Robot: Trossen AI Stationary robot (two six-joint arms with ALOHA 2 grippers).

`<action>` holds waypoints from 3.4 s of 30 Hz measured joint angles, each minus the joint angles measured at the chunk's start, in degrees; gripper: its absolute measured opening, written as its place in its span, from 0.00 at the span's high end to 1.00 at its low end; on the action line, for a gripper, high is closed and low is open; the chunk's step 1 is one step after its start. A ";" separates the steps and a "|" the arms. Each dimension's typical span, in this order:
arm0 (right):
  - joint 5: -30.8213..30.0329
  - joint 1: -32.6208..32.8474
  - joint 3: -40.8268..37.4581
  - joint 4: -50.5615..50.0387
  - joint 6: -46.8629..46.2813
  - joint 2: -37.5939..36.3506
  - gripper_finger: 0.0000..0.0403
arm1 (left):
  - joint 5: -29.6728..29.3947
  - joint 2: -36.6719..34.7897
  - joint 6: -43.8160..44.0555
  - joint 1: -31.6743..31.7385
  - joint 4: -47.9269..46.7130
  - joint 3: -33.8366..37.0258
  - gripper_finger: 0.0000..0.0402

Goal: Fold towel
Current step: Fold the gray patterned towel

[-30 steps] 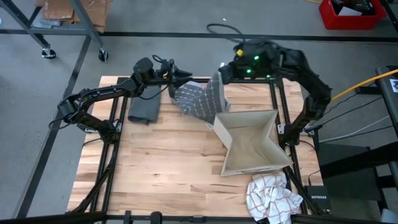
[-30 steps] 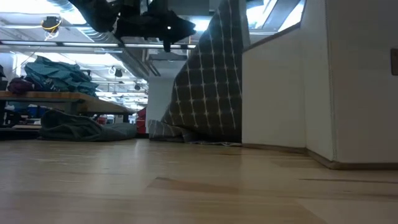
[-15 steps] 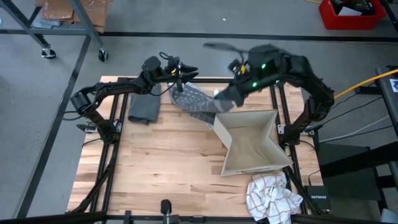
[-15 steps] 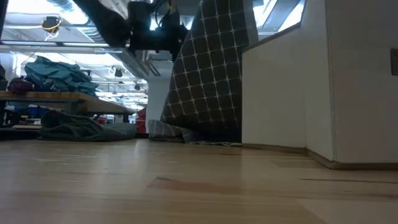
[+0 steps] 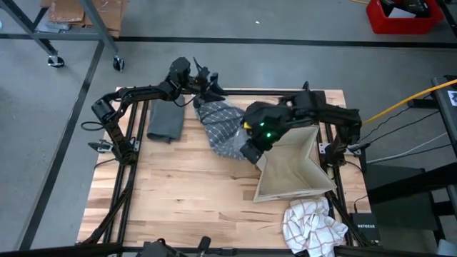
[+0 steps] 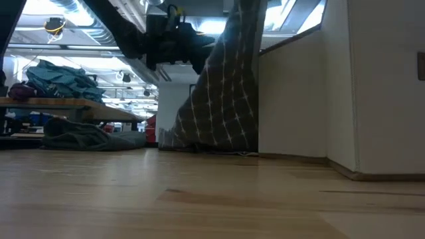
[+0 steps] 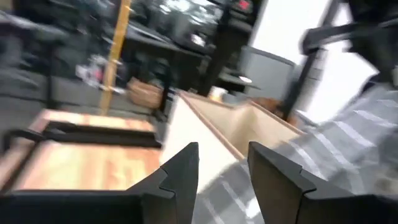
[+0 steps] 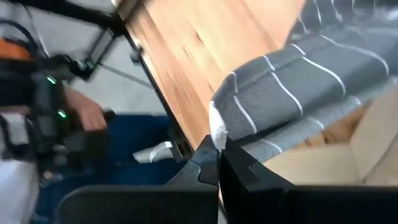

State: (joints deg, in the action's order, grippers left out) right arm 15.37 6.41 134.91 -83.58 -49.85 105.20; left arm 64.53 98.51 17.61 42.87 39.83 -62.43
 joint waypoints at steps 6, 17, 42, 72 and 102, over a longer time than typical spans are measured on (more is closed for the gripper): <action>5.51 0.10 0.00 -3.85 1.06 2.34 1.00 | 4.12 0.04 -6.45 -1.71 -8.98 0.02 0.67; 10.71 0.09 0.00 -2.91 2.19 2.52 1.00 | -17.21 0.06 -45.79 -11.68 -31.70 0.04 0.67; 14.09 -0.02 0.00 6.41 1.53 2.47 1.00 | -36.80 9.39 -48.32 -21.21 -30.10 0.09 0.67; 14.80 -0.04 0.00 7.07 0.42 2.43 1.00 | -51.91 10.42 -42.46 -27.51 -30.17 0.09 0.97; 12.24 -0.06 0.00 5.91 0.83 2.43 1.00 | -63.91 7.97 -30.62 -21.06 -45.58 0.09 1.00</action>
State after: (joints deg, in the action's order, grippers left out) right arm 27.60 6.35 134.91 -77.67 -49.02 107.63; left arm 0.62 106.48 -13.01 21.81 -5.75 -62.35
